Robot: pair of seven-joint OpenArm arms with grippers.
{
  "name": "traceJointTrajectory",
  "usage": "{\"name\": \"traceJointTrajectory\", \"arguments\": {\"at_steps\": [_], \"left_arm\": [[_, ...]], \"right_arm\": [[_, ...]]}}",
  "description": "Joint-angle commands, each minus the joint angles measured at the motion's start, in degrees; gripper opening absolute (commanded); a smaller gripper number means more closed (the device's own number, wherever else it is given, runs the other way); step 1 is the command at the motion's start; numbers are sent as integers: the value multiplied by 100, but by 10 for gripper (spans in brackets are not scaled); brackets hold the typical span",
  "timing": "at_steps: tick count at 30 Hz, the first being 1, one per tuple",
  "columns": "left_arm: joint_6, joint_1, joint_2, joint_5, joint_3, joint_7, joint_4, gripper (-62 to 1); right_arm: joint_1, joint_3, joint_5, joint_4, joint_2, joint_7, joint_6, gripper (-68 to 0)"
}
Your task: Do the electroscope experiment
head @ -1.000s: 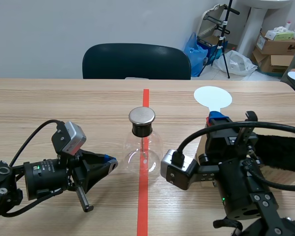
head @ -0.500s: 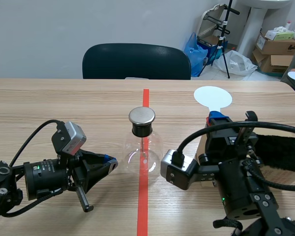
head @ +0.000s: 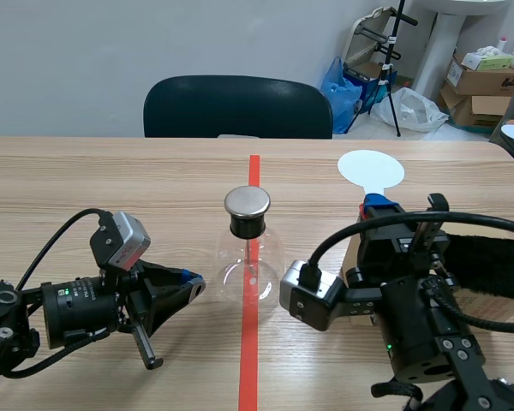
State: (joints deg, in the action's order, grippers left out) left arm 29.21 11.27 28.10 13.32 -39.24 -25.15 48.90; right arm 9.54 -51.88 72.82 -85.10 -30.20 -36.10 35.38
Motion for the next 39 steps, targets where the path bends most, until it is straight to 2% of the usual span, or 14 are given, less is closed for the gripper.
{"name": "traceJointTrajectory", "arguments": {"at_steps": [1,7,12,15,19,22,25,30,35,39], "left_arm": [[31,15,22,55,59,-81,155,-578],[31,15,22,55,59,-79,155,-578],[31,15,22,55,59,-79,155,-578],[31,15,22,55,59,-79,155,-578],[31,15,20,57,59,-83,155,-578],[61,-2,92,57,63,-116,192,-578],[177,-229,380,55,149,-503,463,-578],[616,-1161,1145,55,721,-1095,1434,-578],[1067,-2409,1805,57,1700,-1499,2496,-578],[1067,-3427,2039,55,2643,-1746,3233,-578]], "right_arm": [[-76,20,42,-44,-72,-42,63,-665],[-44,28,-20,-44,-74,-35,129,-665],[286,461,-129,-46,-70,330,157,-665],[614,870,-131,-46,-52,680,448,-665],[1108,1572,-129,-50,116,1204,605,-665],[1495,2197,-107,-50,310,1784,948,-665],[1847,2872,-114,-50,557,2420,948,-665],[2253,3788,-328,-50,977,3381,948,-665],[2531,4631,-498,-50,1447,4330,948,-665],[2664,5257,-739,-28,1784,5154,948,-665]]}}
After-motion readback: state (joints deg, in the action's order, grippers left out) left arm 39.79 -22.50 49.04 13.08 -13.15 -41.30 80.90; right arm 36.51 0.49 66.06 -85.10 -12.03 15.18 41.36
